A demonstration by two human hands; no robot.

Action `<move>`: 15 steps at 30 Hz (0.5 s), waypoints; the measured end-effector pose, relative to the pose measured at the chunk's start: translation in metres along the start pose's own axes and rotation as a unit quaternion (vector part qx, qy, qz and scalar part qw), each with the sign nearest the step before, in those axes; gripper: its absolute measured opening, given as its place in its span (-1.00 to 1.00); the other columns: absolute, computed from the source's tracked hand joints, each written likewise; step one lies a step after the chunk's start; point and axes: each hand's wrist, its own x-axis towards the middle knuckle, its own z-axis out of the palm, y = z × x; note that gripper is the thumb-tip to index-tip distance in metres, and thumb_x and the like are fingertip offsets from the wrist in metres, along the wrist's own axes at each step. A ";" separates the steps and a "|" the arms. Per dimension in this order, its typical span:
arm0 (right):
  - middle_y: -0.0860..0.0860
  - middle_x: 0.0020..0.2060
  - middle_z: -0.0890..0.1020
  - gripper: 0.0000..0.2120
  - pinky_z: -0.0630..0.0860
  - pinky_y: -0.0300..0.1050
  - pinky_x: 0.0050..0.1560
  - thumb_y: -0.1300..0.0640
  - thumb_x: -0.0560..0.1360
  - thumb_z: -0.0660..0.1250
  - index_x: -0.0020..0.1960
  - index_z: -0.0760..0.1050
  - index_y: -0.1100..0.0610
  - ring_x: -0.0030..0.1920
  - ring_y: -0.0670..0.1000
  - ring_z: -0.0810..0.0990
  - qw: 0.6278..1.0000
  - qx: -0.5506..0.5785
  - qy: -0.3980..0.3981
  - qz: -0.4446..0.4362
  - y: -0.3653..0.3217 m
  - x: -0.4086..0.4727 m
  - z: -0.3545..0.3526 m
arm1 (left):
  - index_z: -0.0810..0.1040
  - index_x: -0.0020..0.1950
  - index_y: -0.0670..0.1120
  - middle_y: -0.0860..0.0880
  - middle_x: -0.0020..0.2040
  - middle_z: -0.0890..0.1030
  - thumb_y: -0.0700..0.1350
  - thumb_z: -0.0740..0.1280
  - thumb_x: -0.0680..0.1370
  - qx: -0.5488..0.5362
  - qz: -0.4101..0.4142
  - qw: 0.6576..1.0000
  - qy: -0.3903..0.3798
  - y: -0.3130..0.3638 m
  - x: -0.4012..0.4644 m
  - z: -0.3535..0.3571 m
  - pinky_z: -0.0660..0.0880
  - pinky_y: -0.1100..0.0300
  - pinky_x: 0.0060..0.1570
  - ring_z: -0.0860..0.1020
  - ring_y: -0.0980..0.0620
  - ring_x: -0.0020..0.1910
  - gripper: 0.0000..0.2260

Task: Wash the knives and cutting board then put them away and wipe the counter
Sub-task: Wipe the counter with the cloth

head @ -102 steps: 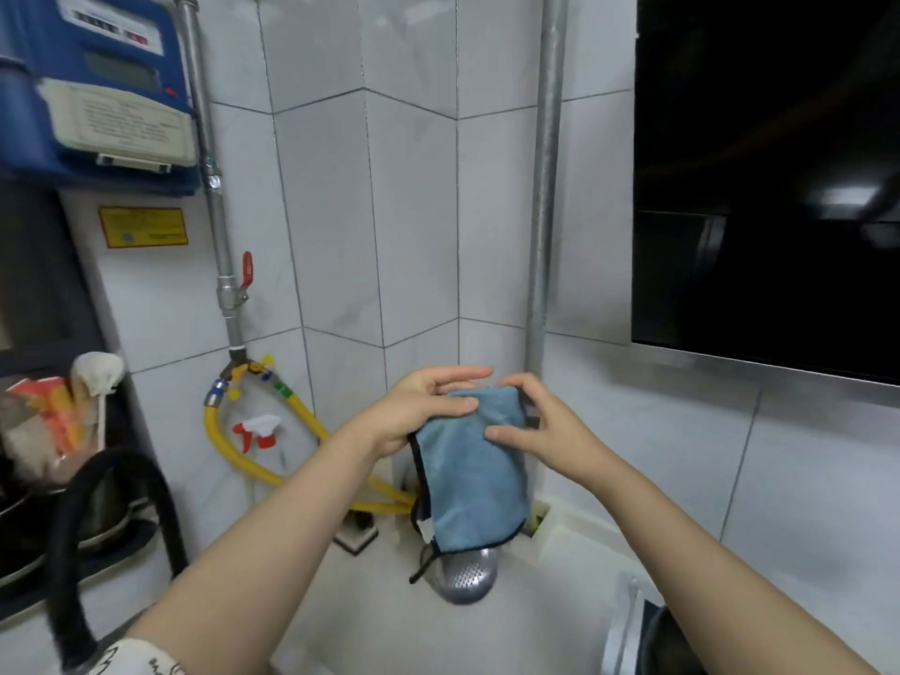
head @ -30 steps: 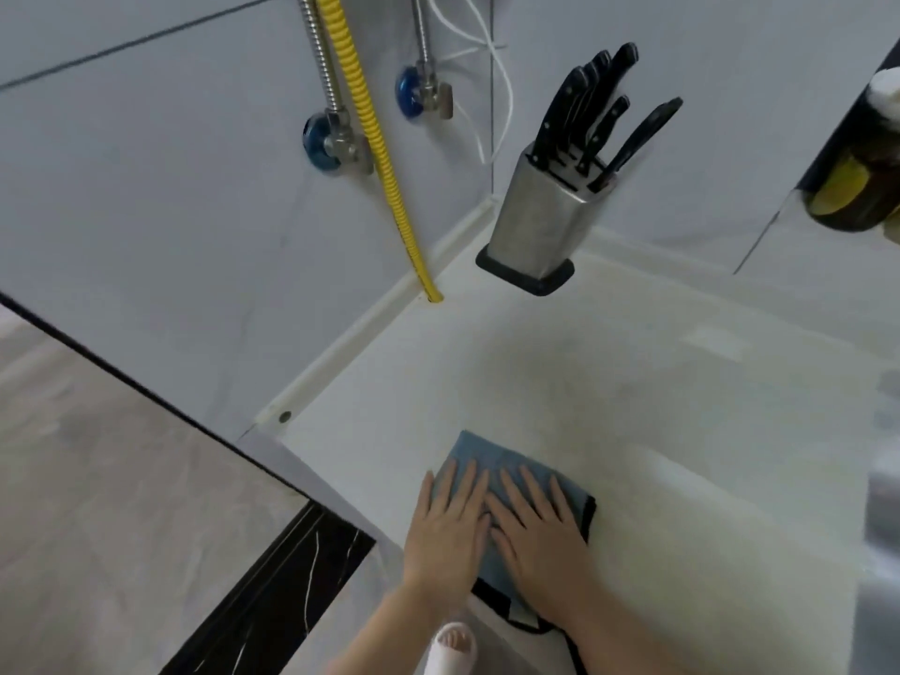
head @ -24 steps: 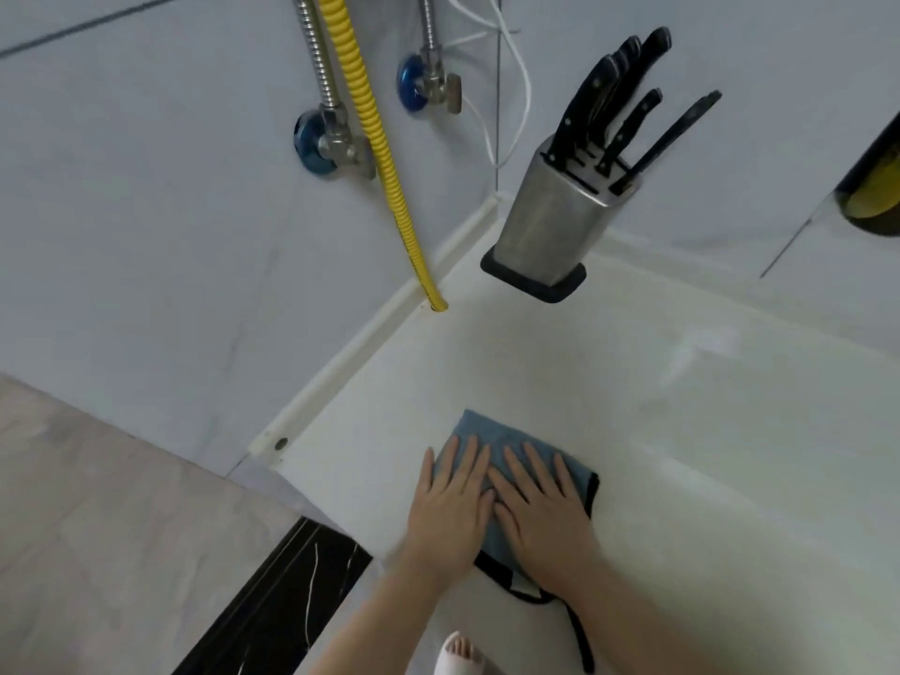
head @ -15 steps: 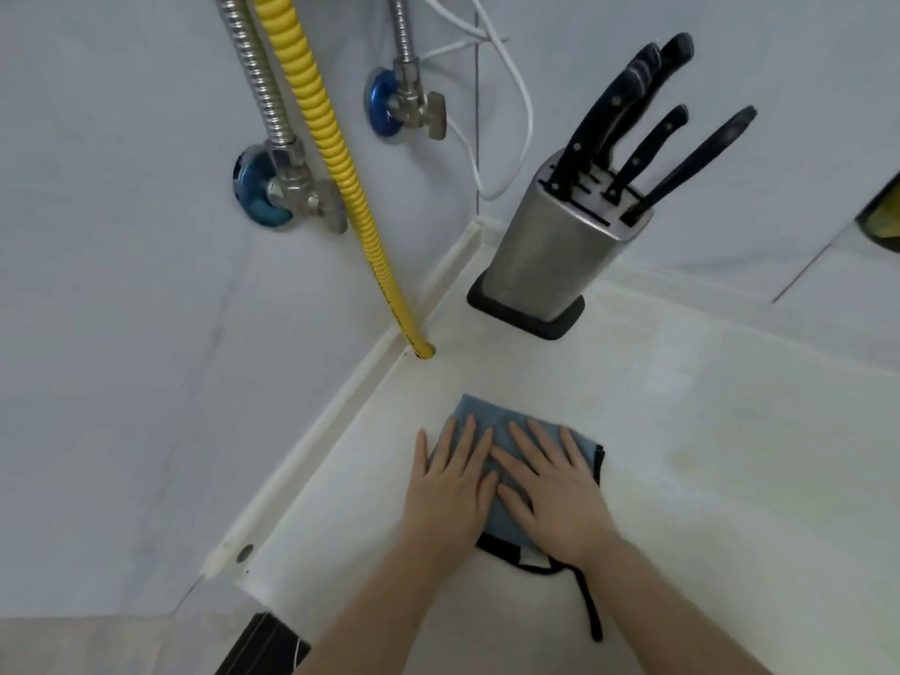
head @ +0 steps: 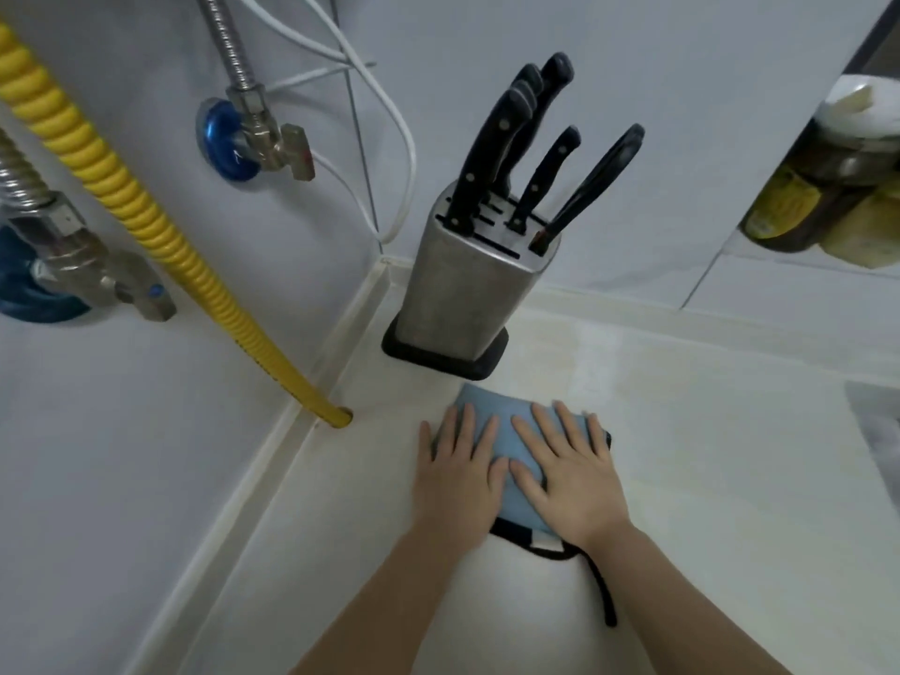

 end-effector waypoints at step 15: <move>0.07 0.40 0.39 -0.50 0.15 0.25 0.35 -0.22 0.60 -0.09 0.42 0.31 -0.05 0.43 0.13 0.26 0.998 0.005 0.009 0.070 0.040 -0.064 -0.005 | 0.47 0.34 -0.19 -0.21 0.33 0.49 0.07 0.06 0.54 -0.016 0.108 0.993 -0.040 0.061 -0.004 0.003 0.18 -0.07 0.31 0.48 -0.14 0.32 -0.49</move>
